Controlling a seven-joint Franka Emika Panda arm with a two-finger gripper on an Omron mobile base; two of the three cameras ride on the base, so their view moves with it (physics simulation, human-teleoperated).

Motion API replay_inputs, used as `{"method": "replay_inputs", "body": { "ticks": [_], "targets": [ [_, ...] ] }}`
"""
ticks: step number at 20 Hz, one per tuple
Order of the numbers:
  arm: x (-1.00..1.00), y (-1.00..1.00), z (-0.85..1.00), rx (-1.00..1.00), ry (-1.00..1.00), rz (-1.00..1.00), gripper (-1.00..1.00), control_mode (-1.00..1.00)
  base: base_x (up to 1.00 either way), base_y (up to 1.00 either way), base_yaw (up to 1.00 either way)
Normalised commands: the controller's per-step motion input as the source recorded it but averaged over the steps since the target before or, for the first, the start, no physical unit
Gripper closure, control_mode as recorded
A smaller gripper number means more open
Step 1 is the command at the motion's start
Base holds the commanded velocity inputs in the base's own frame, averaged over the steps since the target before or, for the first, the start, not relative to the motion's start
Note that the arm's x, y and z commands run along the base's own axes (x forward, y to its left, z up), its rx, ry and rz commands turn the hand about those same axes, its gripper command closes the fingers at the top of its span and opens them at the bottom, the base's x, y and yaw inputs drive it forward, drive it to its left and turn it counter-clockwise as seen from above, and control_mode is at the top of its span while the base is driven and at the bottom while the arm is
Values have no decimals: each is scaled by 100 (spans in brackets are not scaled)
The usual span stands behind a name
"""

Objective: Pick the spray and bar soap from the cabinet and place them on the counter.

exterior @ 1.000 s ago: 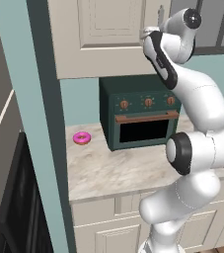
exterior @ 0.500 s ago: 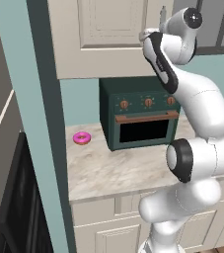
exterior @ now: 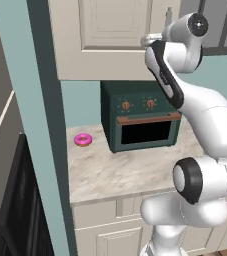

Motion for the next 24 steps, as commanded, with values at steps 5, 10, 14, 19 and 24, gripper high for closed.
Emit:
{"method": "replay_inputs", "body": {
  "ticks": [5,10,14,19,24],
  "targets": [
    [-46,62,-14,-1,-5,-3,100,-100,0,0,0],
    [-42,67,-12,0,0,-7,100,-100,0,0,0],
    [-37,68,-12,0,0,-7,100,-100,0,0,0],
    [-30,67,-14,0,0,-7,100,-100,0,0,0],
    [-29,64,-14,0,0,-7,100,-100,0,0,0]
  ]
}}
